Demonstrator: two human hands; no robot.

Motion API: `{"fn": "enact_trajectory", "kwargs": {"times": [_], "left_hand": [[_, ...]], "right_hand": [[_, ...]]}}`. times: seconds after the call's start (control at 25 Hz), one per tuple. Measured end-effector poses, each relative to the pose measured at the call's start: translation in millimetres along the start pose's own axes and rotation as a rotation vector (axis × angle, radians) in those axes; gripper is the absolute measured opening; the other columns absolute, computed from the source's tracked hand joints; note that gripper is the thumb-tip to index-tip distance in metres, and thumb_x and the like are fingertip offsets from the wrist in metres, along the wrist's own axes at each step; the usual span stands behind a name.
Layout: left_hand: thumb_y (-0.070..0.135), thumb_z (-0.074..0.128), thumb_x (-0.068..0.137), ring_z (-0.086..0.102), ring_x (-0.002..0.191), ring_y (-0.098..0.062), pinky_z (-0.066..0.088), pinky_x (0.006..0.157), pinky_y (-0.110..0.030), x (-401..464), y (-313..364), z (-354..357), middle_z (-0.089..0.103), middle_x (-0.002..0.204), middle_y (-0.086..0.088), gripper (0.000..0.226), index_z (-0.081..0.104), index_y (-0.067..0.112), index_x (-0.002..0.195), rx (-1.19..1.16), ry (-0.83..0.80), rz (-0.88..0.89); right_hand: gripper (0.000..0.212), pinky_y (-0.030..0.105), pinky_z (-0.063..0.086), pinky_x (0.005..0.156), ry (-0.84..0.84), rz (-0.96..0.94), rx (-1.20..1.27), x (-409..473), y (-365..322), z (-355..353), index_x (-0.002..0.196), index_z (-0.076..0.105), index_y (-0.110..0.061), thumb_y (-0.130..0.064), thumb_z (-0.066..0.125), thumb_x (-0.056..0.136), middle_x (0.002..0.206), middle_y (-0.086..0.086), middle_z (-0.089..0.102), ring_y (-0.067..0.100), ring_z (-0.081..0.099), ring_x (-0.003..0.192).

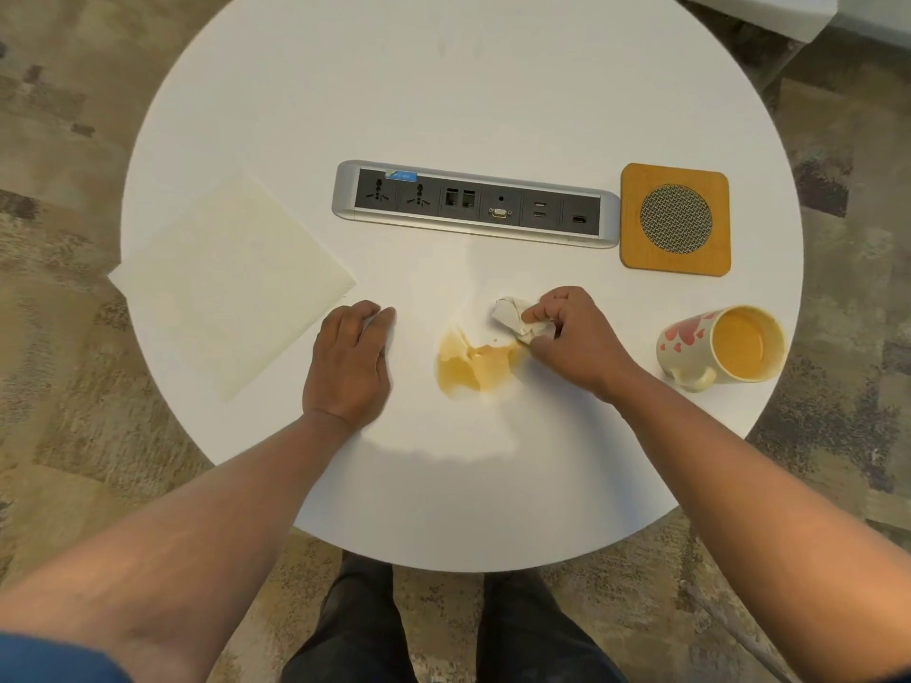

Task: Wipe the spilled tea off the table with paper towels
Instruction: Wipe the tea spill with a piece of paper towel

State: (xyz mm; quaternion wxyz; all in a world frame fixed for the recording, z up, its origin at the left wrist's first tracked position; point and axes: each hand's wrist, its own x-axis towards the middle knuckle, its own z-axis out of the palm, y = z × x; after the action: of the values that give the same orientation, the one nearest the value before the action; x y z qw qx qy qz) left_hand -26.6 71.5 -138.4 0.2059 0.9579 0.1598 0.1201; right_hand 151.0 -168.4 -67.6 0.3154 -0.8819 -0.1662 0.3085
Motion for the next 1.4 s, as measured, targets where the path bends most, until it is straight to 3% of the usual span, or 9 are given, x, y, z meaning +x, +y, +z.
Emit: {"fn": "enact_trajectory", "kwargs": {"times": [0.08, 0.16, 0.32, 0.52, 0.68, 0.84, 0.96, 1.08, 1.4], "left_hand": [[0.005, 0.047, 0.096, 0.048, 0.116, -0.039, 0.042, 0.102, -0.047, 0, 1, -1, 0.058, 0.126, -0.016, 0.038, 0.062, 0.004, 0.131, -0.001, 0.002, -0.002], [0.005, 0.046, 0.095, 0.048, 0.116, -0.039, 0.043, 0.102, -0.047, 0, 2, -1, 0.058, 0.126, -0.017, 0.039, 0.062, 0.004, 0.131, 0.001, -0.001, -0.003], [0.008, 0.044, 0.096, 0.047, 0.118, -0.039, 0.042, 0.103, -0.048, 0, 2, -1, 0.058, 0.127, -0.016, 0.039, 0.061, 0.005, 0.132, 0.000, -0.016, -0.011], [0.007, 0.045, 0.096, 0.045, 0.118, -0.038, 0.042, 0.103, -0.049, 0, 2, -1, 0.057, 0.128, -0.015, 0.039, 0.061, 0.006, 0.132, -0.004, -0.022, -0.020], [0.004, 0.049, 0.096, 0.048, 0.117, -0.041, 0.043, 0.102, -0.051, 0, 3, -2, 0.059, 0.126, -0.019, 0.037, 0.063, 0.003, 0.131, -0.009, -0.014, -0.012], [-0.001, 0.053, 0.094, 0.049, 0.117, -0.042, 0.043, 0.102, -0.050, 1, 4, -4, 0.060, 0.127, -0.019, 0.038, 0.063, 0.003, 0.131, -0.014, -0.020, -0.024], [-0.002, 0.053, 0.092, 0.050, 0.116, -0.043, 0.043, 0.103, -0.049, 1, 5, -5, 0.060, 0.126, -0.020, 0.039, 0.063, 0.002, 0.130, -0.014, -0.011, -0.010], [-0.001, 0.052, 0.092, 0.049, 0.116, -0.041, 0.042, 0.103, -0.048, 1, 4, -6, 0.060, 0.126, -0.020, 0.039, 0.063, 0.002, 0.130, -0.007, -0.013, -0.007], [0.003, 0.049, 0.093, 0.045, 0.119, -0.038, 0.043, 0.103, -0.049, 1, 5, -7, 0.059, 0.129, -0.017, 0.040, 0.062, 0.004, 0.131, -0.011, -0.039, -0.032]], "right_hand": [[0.038, 0.019, 0.040, 0.083, -0.044, -0.094, -0.146, -3, 2, 2, 0.113, 0.065, -0.011, -0.004, 0.070, 0.076, 0.121, 0.002, 0.046, 0.016, 0.051, 0.100], [0.030, 0.031, 0.046, 0.083, 0.021, -0.191, -0.316, -4, 0, 5, 0.112, 0.065, -0.008, -0.003, 0.066, 0.082, 0.121, 0.006, 0.054, 0.025, 0.055, 0.099], [0.021, 0.042, 0.051, 0.074, 0.132, -0.309, -0.618, -6, -1, 6, 0.103, 0.072, -0.011, -0.005, 0.058, 0.089, 0.108, 0.005, 0.069, 0.032, 0.055, 0.101], [0.028, 0.042, 0.050, 0.076, 0.094, -0.222, -0.506, -27, -4, 28, 0.102, 0.072, -0.010, 0.002, 0.053, 0.085, 0.105, 0.010, 0.068, 0.037, 0.060, 0.092], [0.025, 0.036, 0.049, 0.075, 0.021, -0.193, -0.353, -39, -15, 42, 0.102, 0.069, -0.019, -0.006, 0.055, 0.085, 0.101, 0.005, 0.071, 0.033, 0.063, 0.093], [0.042, 0.026, 0.042, 0.077, 0.078, -0.109, -0.165, -1, -33, 22, 0.124, 0.063, -0.031, -0.013, 0.052, 0.088, 0.107, 0.002, 0.068, 0.025, 0.061, 0.097], [0.041, 0.029, 0.041, 0.070, -0.048, -0.228, -0.355, 27, -56, 26, 0.114, 0.068, -0.033, -0.012, 0.047, 0.085, 0.096, 0.001, 0.057, 0.027, 0.055, 0.094], [0.043, 0.038, 0.047, 0.077, -0.151, -0.330, -0.515, 36, -67, 34, 0.113, 0.071, -0.029, -0.002, 0.054, 0.084, 0.105, 0.005, 0.057, 0.031, 0.052, 0.097], [0.045, 0.031, 0.042, 0.075, -0.339, -0.365, -0.622, 18, -48, 18, 0.109, 0.073, -0.026, 0.003, 0.055, 0.080, 0.113, -0.001, 0.063, 0.025, 0.056, 0.101]]}}
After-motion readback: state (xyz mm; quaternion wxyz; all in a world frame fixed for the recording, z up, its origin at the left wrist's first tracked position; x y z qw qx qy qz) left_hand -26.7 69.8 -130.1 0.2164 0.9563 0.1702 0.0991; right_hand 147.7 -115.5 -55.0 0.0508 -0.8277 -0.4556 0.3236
